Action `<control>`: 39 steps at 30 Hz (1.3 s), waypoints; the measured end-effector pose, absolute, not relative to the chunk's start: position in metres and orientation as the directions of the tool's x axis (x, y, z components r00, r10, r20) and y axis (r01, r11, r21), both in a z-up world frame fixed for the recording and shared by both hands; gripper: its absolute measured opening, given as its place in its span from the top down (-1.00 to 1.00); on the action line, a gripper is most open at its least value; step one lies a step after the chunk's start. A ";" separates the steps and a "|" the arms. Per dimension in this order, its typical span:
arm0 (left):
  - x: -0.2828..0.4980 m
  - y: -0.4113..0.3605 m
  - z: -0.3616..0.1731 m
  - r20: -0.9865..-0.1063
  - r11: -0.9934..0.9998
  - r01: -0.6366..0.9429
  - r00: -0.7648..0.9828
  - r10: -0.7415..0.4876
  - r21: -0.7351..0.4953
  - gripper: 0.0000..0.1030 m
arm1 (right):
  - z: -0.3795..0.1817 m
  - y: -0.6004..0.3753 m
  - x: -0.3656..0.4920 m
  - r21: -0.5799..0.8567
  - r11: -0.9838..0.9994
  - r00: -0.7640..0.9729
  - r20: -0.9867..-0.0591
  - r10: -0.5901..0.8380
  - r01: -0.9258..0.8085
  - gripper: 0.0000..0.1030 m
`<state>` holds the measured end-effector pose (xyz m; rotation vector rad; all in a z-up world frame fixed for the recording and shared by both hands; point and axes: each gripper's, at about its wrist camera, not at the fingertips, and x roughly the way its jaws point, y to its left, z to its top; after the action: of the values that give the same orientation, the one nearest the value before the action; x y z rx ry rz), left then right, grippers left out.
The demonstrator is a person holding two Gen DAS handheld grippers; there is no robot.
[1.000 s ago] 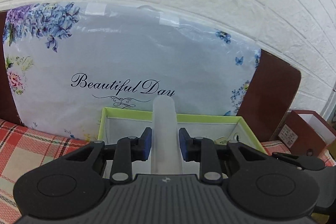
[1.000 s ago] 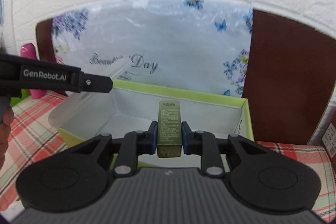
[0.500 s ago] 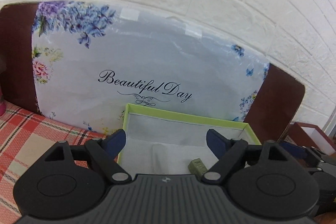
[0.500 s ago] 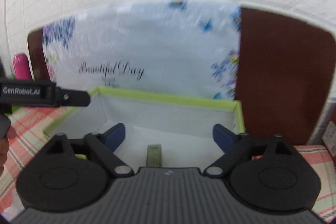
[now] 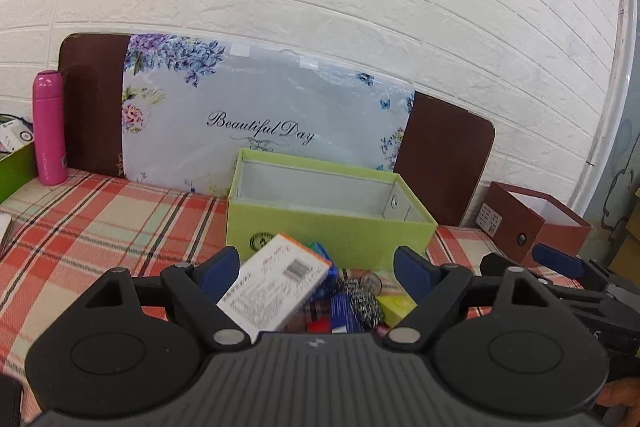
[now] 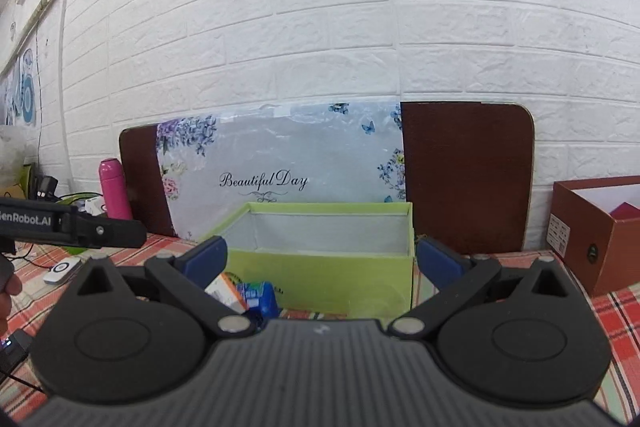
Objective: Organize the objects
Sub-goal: 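Return both tools to the pile and reach toward the green and gold boxes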
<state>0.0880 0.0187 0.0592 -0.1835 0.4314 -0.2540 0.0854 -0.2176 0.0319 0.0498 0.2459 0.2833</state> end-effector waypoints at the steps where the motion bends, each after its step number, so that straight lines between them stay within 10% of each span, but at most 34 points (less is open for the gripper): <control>1: 0.079 0.018 0.052 -0.397 0.953 0.198 0.875 -0.277 -0.229 -0.70 | 0.027 -0.218 0.076 0.083 0.960 0.930 -0.235 0.281 -0.269 -1.00; 18: 0.042 0.016 -0.030 -0.564 0.972 0.111 0.798 -0.211 -0.208 -0.70 | -0.055 -0.221 0.012 0.178 0.961 0.876 -0.401 0.266 -0.210 -0.97; 28: 0.048 0.020 -0.041 -0.571 0.968 0.080 0.795 -0.207 -0.239 -0.55 | -0.064 -0.204 0.017 0.180 0.941 0.815 -0.470 0.338 -0.287 0.14; 39: 0.069 0.010 -0.049 -0.583 0.964 0.071 0.785 -0.212 -0.255 -0.44 | -0.065 -0.174 0.040 0.085 0.927 0.790 -0.498 0.357 -0.365 0.35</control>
<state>0.0690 0.0101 -0.0493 -0.2254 0.6525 -0.1535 0.0401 -0.1740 -0.0647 -0.0160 0.5327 0.3890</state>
